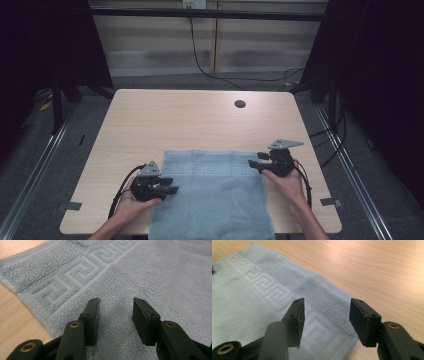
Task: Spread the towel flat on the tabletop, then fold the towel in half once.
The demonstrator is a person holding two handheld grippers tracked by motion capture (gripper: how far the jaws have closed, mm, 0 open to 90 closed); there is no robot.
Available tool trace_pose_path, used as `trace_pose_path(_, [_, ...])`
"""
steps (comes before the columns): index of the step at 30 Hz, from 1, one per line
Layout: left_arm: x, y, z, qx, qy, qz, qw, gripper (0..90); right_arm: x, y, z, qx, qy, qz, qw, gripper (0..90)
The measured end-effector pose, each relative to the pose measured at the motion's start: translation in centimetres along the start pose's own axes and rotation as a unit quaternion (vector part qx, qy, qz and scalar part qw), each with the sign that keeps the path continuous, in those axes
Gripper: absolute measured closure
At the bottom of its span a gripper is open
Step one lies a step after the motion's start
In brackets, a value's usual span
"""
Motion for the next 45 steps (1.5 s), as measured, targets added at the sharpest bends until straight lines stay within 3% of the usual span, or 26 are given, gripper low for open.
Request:
trace_pose_path(2, [0.0, -0.1, 0.0, 0.001, -0.001, -0.001, 1.0, 57.5, -0.6, 0.4, -0.1, -0.008, -0.003, 0.003, 1.0, 45.8])
trace_pose_path(4, [0.0, -0.2, 0.1, 0.006, -0.001, -0.004, 1.0, 57.4, -1.4, 0.6, -0.2, 0.009, -0.024, -0.002, 0.9997, 46.6])
trace_pose_path(9, [0.4, -1.4, 1.7, 0.016, 0.02, 0.003, 0.9997, 55.6, -2.9, 1.5, -1.0, 0.011, -0.042, -0.021, 0.9988, 43.3])
trace_pose_path(11, [0.4, -2.5, 2.6, 0.018, 0.026, 0.022, 0.9993, 54.7, -3.2, 1.7, -1.3, 0.021, -0.048, -0.029, 0.9982, 42.5])
trace_pose_path(13, [0.2, -3.4, 3.5, 0.018, 0.036, 0.025, 0.9989, 55.4, -3.1, 1.8, -1.2, 0.01, -0.039, -0.04, 0.9984, 40.1])
trace_pose_path(14, [0.0, -4.2, 3.9, 0.032, 0.045, 0.036, 0.9978, 55.4, -3.1, 1.8, -1.2, 0.014, -0.042, -0.044, 0.9981, 40.1])
trace_pose_path(16, [-0.5, -5.4, 4.3, 0.035, 0.052, 0.059, 0.9963, 53.5, -3.3, 1.6, -1.5, 0.031, -0.046, -0.05, 0.9972, 40.6])
trace_pose_path(17, [-0.9, -5.9, 4.3, 0.038, 0.047, 0.06, 0.9964, 53.0, -3.4, 1.4, -1.6, 0.033, -0.048, -0.048, 0.9972, 41.5])
trace_pose_path(18, [-1.1, -6.3, 4.3, 0.037, 0.04, 0.067, 0.9963, 50.9, -3.4, 1.3, -1.6, 0.03, -0.05, -0.045, 0.9973, 44.1])
trace_pose_path(19, [-1.4, -6.9, 4.2, 0.029, 0.041, 0.087, 0.995, 49.9, -3.4, 1.3, -1.6, 0.03, -0.049, -0.044, 0.9974, 44.2])
trace_pose_path(21, [-1.8, -7.6, 3.7, 0.048, 0.037, 0.081, 0.9948, 47.0, -3.4, 1.2, -1.6, 0.027, -0.048, -0.04, 0.9977, 49.4])
trace_pose_path(23, [-2.1, -7.8, 3.2, 0.044, 0.018, 0.085, 0.9953, 45.5, -3.3, 0.9, -1.6, 0.031, -0.047, -0.028, 0.998, 60.8])
trace_pose_path(25, [-2.2, -8.0, 3.0, 0.036, 0.019, 0.096, 0.9946, 45.5, -3.3, 0.6, -1.6, 0.031, -0.047, -0.02, 0.9982, 68.9])
trace_pose_path(27, [-2.5, -8.2, 2.8, 0.042, 0.015, 0.095, 0.9945, 44.9, -3.3, 0.4, -1.6, 0.028, -0.046, -0.013, 0.9985, 76.0])
trace_pose_path(32, [-2.8, -8.1, 2.6, 0.014, 0.013, 0.102, 0.9946, 43.3, -3.3, 0.4, -1.7, 0.021, -0.042, -0.006, 0.9989, 80.9])
trace_pose_path(34, [-2.7, -8.2, 2.6, -0.01, 0.009, 0.107, 0.9941, 46.8, -3.3, 0.3, -1.7, 0.02, -0.04, -0.006, 0.999, 80.9])
trace_pose_path(36, [-2.7, -8.1, 2.6, -0.008, 0.011, 0.102, 0.9947, 50.8, -3.2, 0.3, -1.8, 0.017, -0.04, -0.008, 0.999, 80.9])
trace_pose_path(38, [-2.7, -7.8, 2.5, -0.022, 0.008, 0.088, 0.9958, 69.3, -3.2, 0.4, -1.8, 0.015, -0.032, -0.006, 0.9993, 80.8])
trace_pose_path(39, [-2.8, -7.5, 2.5, -0.022, 0.011, 0.073, 0.9971, 69.3, -3.2, 0.4, -1.8, 0.015, -0.032, -0.006, 0.9993, 80.8])
trace_pose_path(40, [-2.8, -7.4, 2.5, -0.031, 0.008, 0.07, 0.997, 76.3, -3.1, 0.3, -1.8, 0.007, -0.034, -0.01, 0.9993, 80.9])
trace_pose_path(45, [-2.7, -7.7, 2.3, 0.014, 0.021, 0.046, 0.9986, 84.2, -3.2, 0.4, -1.8, -0.002, -0.035, -0.004, 0.9994, 84.0])
Point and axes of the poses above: each handheld gripper's, and its own axes: x roughly backward along the jaws, z roughly out of its top, y roughly to its right, the point moved 4 cm from there along -x, roughly forward along the jaws, and after that the axes turned 15 degrees about y, right-handed, at the moved point
